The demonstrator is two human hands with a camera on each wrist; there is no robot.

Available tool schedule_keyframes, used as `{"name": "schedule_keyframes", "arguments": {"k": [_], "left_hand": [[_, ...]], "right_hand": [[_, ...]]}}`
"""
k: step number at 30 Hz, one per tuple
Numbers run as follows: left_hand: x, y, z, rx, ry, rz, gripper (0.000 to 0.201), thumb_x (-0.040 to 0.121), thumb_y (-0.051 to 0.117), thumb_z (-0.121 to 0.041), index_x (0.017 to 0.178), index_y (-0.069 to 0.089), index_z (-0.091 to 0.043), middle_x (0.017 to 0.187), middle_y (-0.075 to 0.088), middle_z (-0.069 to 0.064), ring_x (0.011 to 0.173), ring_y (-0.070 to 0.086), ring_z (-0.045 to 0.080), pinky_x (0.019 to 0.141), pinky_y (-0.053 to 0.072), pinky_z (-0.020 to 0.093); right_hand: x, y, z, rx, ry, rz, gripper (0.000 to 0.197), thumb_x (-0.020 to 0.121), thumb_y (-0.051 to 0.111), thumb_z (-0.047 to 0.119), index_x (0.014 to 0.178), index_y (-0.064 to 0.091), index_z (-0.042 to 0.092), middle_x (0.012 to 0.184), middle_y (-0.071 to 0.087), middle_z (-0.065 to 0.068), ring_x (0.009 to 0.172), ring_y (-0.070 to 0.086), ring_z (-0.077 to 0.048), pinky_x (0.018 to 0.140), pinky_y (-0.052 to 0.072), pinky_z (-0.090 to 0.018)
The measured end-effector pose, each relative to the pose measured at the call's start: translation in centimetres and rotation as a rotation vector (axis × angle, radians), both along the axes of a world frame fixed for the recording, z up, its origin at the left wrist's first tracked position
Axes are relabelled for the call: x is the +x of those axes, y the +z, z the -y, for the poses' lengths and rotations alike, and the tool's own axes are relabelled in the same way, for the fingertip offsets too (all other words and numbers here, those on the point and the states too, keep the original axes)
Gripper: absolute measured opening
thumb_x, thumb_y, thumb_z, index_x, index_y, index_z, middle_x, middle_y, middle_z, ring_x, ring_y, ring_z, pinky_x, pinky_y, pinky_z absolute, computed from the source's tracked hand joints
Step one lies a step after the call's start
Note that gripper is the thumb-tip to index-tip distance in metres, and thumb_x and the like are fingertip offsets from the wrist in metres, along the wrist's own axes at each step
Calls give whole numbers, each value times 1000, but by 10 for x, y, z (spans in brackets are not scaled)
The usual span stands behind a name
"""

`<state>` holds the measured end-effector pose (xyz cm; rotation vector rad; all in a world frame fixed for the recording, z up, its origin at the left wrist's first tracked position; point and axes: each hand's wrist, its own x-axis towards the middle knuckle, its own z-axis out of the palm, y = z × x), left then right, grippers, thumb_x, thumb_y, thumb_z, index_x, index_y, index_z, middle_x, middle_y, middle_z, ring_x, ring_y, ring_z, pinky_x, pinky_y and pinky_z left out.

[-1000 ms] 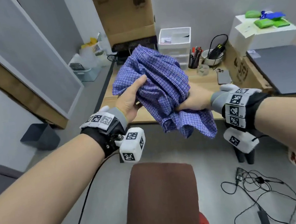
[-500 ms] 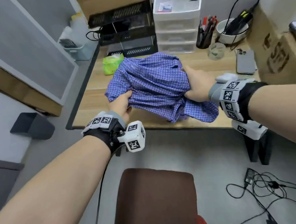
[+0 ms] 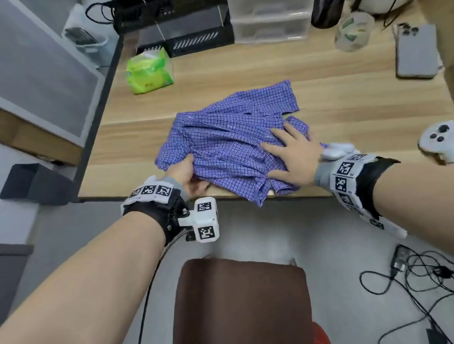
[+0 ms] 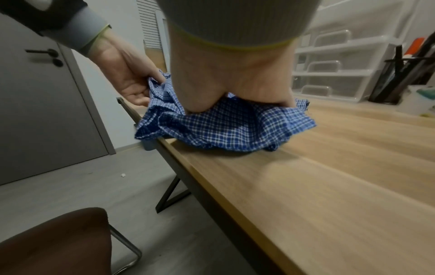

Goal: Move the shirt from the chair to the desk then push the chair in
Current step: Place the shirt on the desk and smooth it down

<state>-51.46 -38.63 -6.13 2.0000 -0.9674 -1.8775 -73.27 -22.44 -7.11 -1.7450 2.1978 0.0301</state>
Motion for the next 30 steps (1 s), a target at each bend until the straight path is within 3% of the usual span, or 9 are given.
{"name": "schedule_keyframes", "arguments": {"k": [2,5,10,14,17,21,27,30], "left_hand": [[-1,2,-4,24,-131,113,41,99,53,-55,92,56,-15,74,63,7,44,60,18,36,45,15],[-5,0,3,32,-184,119,45,103,46,-56,84,50,-15,59,53,4,30,48,12,31,35,13],[-7,6,9,114,-164,84,50,94,50,-68,90,47,-18,65,45,-1,38,39,12,30,31,15],[2,21,-3,127,-279,125,62,90,46,-74,93,51,-12,64,47,4,47,45,17,32,38,16],[22,31,-9,134,-370,180,69,84,45,-80,91,55,-13,65,54,7,48,53,20,42,46,20],[55,49,-17,138,-394,250,65,91,45,-71,75,55,-9,69,54,7,59,52,22,56,44,27],[107,78,-44,94,-458,302,46,99,50,-51,77,52,-10,69,53,5,58,50,20,59,44,28],[146,93,-71,48,-498,301,39,100,51,-45,81,52,-11,70,54,5,58,50,19,59,45,28]], "right_hand": [[0,-3,8,5,-18,-17,73,91,52,63,155,27,40,169,11,-1,156,1,-30,117,16,-69],[-5,-1,25,43,-50,-36,66,97,51,54,156,25,38,170,6,-2,156,-3,-31,117,15,-70],[-9,5,47,146,-74,-97,63,100,49,43,157,22,37,170,0,-2,155,-9,-34,117,5,-73],[0,13,43,155,-108,-97,64,99,50,38,157,22,36,170,-1,-4,155,-10,-35,117,2,-72],[13,17,30,16,-169,-69,63,94,52,36,153,32,27,169,10,-8,156,-2,-35,118,0,-69],[35,26,7,-213,-230,-22,63,92,52,32,149,37,12,164,26,-13,154,13,-34,120,6,-65],[86,43,-38,-378,-217,29,57,83,59,20,137,49,4,149,47,-17,145,34,-38,118,24,-59],[129,57,-75,-366,-212,42,50,81,60,17,128,54,2,137,53,-20,129,48,-42,109,37,-52]]}}
